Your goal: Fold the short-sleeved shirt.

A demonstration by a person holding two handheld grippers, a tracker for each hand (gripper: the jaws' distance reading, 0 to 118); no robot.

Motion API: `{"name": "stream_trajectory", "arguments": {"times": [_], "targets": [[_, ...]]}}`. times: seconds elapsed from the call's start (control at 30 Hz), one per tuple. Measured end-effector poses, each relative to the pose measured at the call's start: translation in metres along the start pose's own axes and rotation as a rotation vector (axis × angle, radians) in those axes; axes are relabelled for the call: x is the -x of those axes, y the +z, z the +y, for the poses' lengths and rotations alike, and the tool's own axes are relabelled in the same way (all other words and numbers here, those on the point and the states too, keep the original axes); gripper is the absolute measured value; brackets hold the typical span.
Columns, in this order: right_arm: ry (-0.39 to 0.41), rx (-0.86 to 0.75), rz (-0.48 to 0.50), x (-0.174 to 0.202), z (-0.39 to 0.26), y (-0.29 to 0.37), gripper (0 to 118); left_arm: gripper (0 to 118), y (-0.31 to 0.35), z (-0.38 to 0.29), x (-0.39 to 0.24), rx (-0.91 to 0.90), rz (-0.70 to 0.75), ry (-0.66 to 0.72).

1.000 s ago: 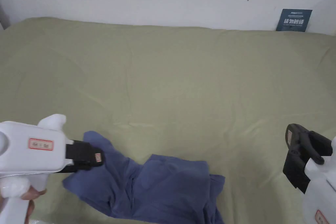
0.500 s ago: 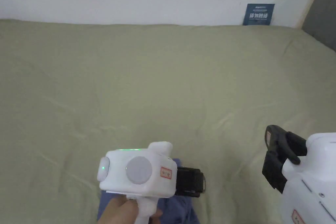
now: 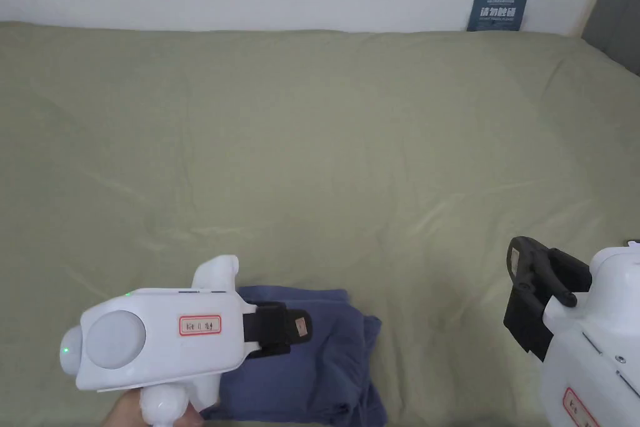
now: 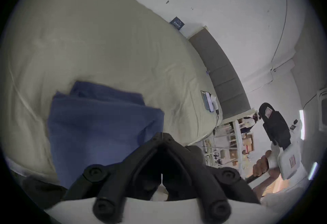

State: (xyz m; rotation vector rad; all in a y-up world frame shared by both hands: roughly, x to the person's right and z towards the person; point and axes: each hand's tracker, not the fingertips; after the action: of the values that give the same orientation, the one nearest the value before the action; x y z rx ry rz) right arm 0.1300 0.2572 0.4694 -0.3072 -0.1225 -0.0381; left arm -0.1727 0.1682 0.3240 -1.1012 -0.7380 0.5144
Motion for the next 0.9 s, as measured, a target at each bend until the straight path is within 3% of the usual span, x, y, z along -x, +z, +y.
{"name": "stream_trajectory", "arguments": {"times": [0.17, 0.3, 0.37, 0.53, 0.8, 0.9], "targets": [[0.009, 0.025, 0.018, 0.007, -0.004, -0.002, 0, 0, -0.053, -0.023, 0.021, 0.130, -0.177, 0.118], [0.017, 0.058, 0.016, 0.005, -0.009, -0.002, 0, 0, -0.111, -0.053, 0.033, 0.217, 0.056, 0.016], [0.013, 0.076, 0.018, 0.003, -0.013, -0.003, 0, 0, -0.110, -0.060, 0.040, 0.167, -0.112, 0.068], [-0.003, 0.136, 0.052, 0.004, -0.023, -0.012, 0, 0, -0.097, -0.047, 0.025, 0.187, -0.039, 0.029], [-0.129, 0.336, 0.346, 0.028, -0.049, -0.058, 0, 0, 0.006, -0.011, 0.028, 0.035, -0.022, -0.039], [-0.271, 0.470, 0.498, 0.036, -0.071, -0.091, 0, 0, 0.040, 0.006, 0.044, -0.019, 0.039, -0.041]]}}
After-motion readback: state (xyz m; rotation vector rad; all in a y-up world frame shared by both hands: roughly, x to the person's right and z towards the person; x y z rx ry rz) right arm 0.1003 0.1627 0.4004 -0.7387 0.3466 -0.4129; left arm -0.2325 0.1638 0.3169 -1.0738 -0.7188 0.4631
